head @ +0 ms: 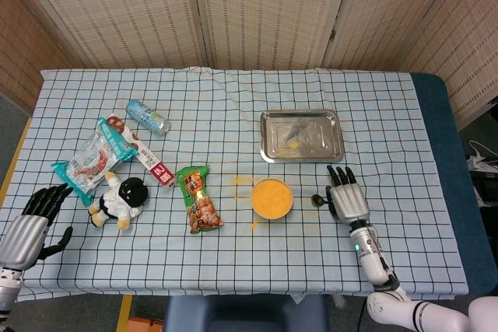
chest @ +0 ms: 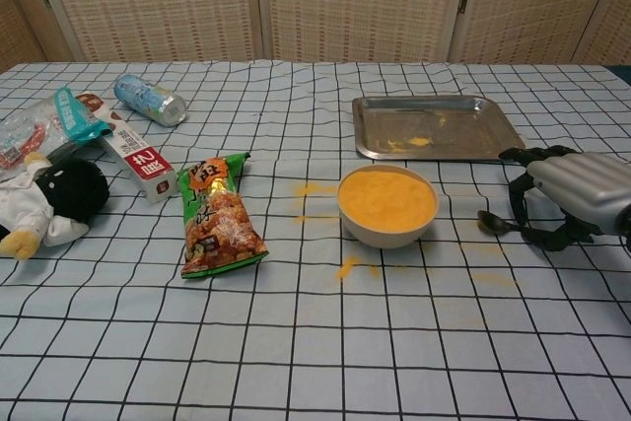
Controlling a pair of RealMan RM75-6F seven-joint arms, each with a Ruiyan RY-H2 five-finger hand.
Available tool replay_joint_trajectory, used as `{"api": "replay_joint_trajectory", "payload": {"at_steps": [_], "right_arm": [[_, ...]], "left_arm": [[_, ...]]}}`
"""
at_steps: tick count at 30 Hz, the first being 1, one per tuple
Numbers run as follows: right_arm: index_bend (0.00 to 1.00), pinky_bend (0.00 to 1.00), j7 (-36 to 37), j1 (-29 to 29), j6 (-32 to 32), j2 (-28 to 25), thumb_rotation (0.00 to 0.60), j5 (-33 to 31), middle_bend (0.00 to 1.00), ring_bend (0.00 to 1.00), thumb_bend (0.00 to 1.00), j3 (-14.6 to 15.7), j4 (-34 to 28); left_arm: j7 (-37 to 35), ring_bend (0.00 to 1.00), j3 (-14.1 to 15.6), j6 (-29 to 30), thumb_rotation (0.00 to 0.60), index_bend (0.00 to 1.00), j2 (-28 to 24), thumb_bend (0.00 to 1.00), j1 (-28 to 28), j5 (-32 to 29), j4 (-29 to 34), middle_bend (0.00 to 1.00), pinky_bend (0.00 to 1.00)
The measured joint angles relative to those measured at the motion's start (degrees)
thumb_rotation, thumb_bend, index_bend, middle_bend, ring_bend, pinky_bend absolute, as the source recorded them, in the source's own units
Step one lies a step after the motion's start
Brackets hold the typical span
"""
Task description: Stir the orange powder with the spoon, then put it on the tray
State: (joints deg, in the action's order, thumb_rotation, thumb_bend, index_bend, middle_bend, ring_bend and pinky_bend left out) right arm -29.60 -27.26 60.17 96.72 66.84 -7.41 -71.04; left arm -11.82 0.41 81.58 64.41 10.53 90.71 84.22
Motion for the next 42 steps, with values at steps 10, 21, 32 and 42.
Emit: {"api": "replay_joint_trajectory", "payload": {"at_steps": [10,21,32,42], "right_arm": [[0.53,0.0,-0.19,-0.43,-0.78,0.32,0.6,-1.33,0.0,0.0,0.33,0.06,0.09],[0.64,0.0,1.18,-0.31,-0.09,0.27,0.6,-0.79,0.0,0.0,0.34,0.29,-0.3],[0.65,0.0,1.83,0.43,3.55,-3.93,0.6,1.21,0.0,0.0,0.34,-0.16,-7.09],[0.64,0.0,-2.29,-2.17,5.41,-7.01,0.6,1.9,0.0,0.0,0.34,-3.28,-16.13]], "left_arm": [[-0.45,0.0,-0.01,0.12,0.6,0.0,-0.02,0.47,-0.13,-0.08,-0.32,0.0,0.06],[-0.56,0.0,-0.04,0.06,0.6,0.0,-0.13,0.47,-0.02,0.04,-0.19,0.0,0.06],[-0.76,0.0,0.14,0.82,0.6,0.0,-0.25,0.47,-0.27,0.7,-0.04,0.0,0.06],[-1.43,0.0,0.13,1.24,0.6,0.0,-0.52,0.47,-0.32,1.01,0.07,0.0,0.06]]}}
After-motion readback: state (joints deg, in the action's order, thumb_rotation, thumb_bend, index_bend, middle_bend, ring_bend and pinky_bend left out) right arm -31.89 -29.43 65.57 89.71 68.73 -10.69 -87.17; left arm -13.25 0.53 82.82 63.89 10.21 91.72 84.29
